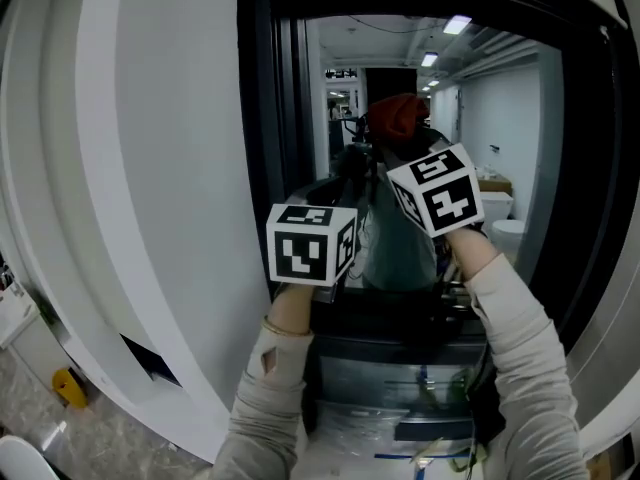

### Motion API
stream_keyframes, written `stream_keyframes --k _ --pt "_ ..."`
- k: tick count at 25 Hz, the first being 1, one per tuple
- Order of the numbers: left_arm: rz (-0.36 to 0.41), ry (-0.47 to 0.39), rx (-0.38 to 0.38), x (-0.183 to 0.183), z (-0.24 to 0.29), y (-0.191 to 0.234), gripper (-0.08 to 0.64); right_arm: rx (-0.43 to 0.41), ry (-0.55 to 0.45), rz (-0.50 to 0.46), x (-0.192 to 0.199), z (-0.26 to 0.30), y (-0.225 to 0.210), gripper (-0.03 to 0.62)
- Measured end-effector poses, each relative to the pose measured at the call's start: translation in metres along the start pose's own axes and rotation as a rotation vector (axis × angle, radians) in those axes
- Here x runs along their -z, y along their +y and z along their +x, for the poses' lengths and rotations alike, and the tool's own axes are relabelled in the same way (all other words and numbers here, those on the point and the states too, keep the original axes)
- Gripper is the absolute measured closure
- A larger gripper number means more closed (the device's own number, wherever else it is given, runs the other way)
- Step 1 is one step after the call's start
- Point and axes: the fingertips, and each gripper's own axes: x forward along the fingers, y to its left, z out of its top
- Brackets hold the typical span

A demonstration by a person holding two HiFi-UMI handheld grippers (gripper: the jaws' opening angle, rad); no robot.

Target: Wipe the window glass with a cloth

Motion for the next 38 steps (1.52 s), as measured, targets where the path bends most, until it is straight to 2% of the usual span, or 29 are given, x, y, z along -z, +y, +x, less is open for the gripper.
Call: stream_keyframes --k 6,11,17,24,34,38 --pt "-0.002 -0.006 -0.023 -0.002 0.012 0.016 0.557 0.092 -0.02 -0.158 -0.056 0.04 -0.035 0.549" --pt "-0.004 0.002 -0.028 0.005 0.019 0.022 0.557 0.131 0.034 -0.252 -0.07 0.067 -0.046 0.549" --pt "-0.012 0.002 -0.026 0.009 0.02 0.027 0.557 0.147 0.049 -0.249 -0.073 0.075 -0.053 0.549" --pt "-0.015 0.008 -0.014 0.015 0.022 0.023 0.557 0.143 0.057 -0.177 -0.067 0.067 -0.065 0.549" --pt "-0.04 0.006 0.023 0.023 0.026 0.0 0.557 0.231 0.098 -0.169 -0.042 0.023 -0.12 0.549" --pt "-0.056 0.007 0.038 0.025 0.031 -0.012 0.557 0.274 0.132 -0.133 -0.023 0.0 -0.152 0.549"
